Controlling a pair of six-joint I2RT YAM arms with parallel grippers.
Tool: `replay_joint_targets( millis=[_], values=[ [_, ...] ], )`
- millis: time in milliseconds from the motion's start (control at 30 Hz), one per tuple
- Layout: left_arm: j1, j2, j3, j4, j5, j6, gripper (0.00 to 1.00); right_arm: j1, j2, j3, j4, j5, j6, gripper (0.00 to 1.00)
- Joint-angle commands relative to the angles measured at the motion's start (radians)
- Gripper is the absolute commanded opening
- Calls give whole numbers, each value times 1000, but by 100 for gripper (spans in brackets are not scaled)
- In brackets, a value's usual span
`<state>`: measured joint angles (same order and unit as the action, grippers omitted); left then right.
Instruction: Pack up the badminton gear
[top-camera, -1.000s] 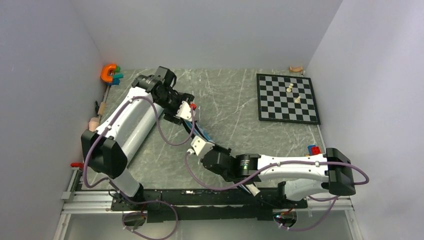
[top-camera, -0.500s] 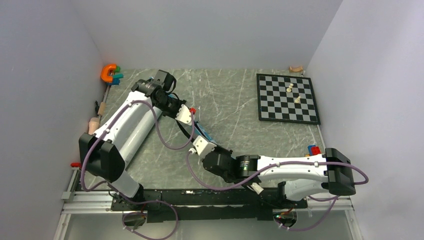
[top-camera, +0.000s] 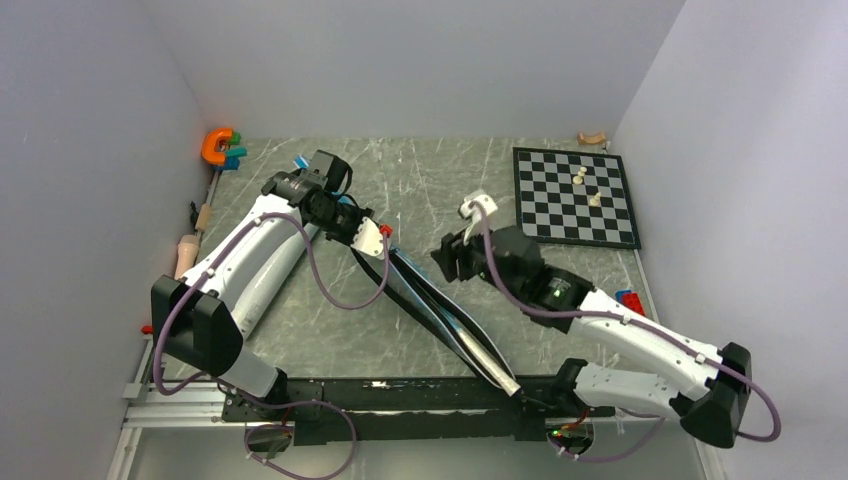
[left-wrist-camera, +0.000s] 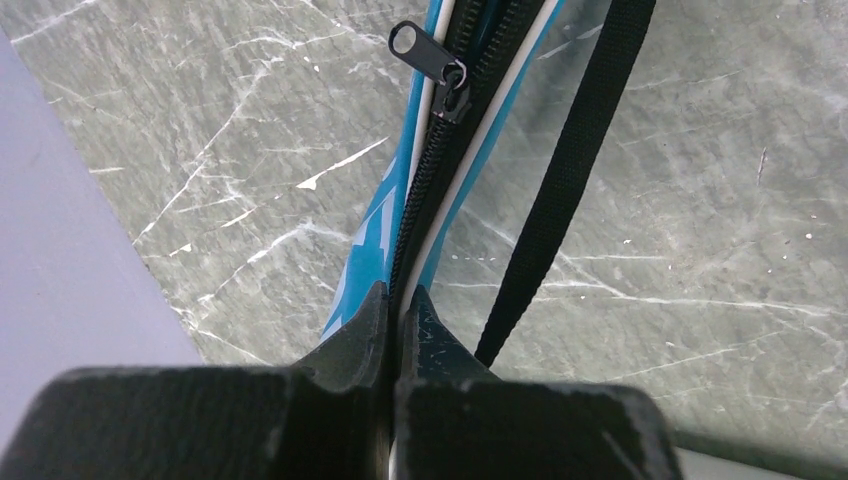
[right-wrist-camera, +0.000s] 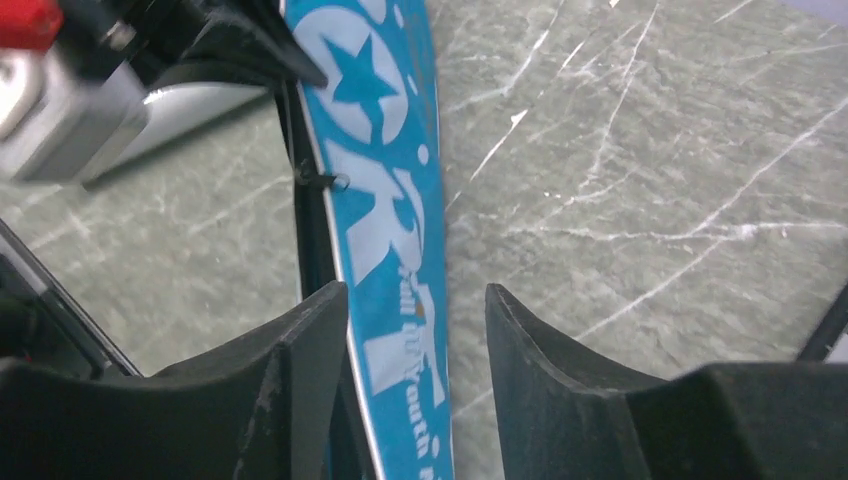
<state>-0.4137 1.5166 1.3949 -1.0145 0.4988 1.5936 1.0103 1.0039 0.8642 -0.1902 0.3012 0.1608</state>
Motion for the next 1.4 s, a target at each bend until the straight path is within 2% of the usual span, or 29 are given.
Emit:
replay_joint_targets(
  millis=[0,167,267,633,1067,1267,1367],
  values=[
    [-5,-44,17,27,43,-18,0,-173,58,35,89,-485,97,60],
    [-10,-49,6,40,37,-16,0,-324,179,54,224,-838,180,69],
    [-10,-49,6,41,33,-16,0,-361,259,70,300,-945,209,70],
    [-16,-42,5,42,18,-21,0,-394,398,97,446,-1050,288,63],
    [-26,-22,26,34,13,-35,0,-400,504,81,543,-1036,338,57],
    [-28,-17,28,36,4,-43,0,-401,523,74,611,-1043,391,48],
    [-28,-12,33,34,4,-47,0,-400,532,69,636,-1056,415,39]
  ],
)
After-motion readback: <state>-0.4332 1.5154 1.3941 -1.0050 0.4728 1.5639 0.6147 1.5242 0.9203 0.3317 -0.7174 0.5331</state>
